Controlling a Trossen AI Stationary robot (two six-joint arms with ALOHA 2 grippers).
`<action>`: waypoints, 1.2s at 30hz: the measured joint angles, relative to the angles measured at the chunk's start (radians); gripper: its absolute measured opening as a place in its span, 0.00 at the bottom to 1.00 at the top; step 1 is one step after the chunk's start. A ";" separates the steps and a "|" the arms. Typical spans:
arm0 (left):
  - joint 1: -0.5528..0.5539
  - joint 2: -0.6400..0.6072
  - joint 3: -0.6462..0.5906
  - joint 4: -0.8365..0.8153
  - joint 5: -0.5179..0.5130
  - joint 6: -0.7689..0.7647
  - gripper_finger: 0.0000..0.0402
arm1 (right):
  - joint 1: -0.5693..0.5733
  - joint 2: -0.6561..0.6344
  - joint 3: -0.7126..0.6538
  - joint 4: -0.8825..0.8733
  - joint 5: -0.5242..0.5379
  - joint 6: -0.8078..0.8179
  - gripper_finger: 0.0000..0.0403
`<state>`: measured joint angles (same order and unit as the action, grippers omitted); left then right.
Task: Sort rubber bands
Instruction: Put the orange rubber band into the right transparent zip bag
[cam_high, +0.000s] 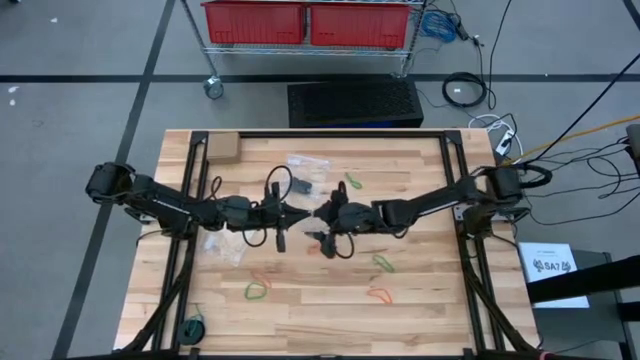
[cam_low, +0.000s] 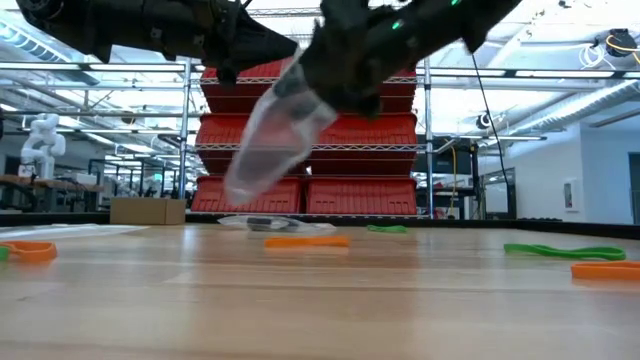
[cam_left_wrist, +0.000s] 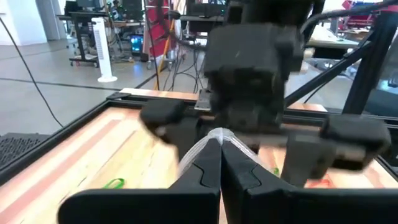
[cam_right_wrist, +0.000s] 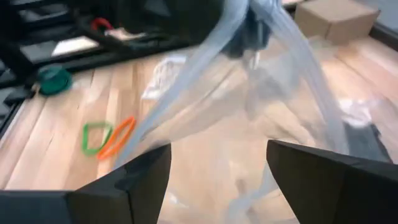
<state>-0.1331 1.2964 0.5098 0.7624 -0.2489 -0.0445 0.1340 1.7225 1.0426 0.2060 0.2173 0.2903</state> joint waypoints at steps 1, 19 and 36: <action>0.001 0.000 0.000 0.000 -0.001 -0.001 0.00 | 0.005 -0.025 0.000 -0.047 0.000 0.008 0.64; 0.002 0.184 0.003 0.092 0.122 -0.084 0.00 | 0.014 -0.264 -0.003 -0.451 -0.014 0.034 0.64; 0.068 0.183 0.002 0.062 0.114 -0.052 0.00 | 0.393 -0.276 -0.002 -0.817 -0.026 0.531 0.64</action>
<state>-0.0654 1.4792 0.5121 0.8242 -0.1349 -0.0962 0.5274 1.4466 1.0405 -0.6106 0.1908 0.8214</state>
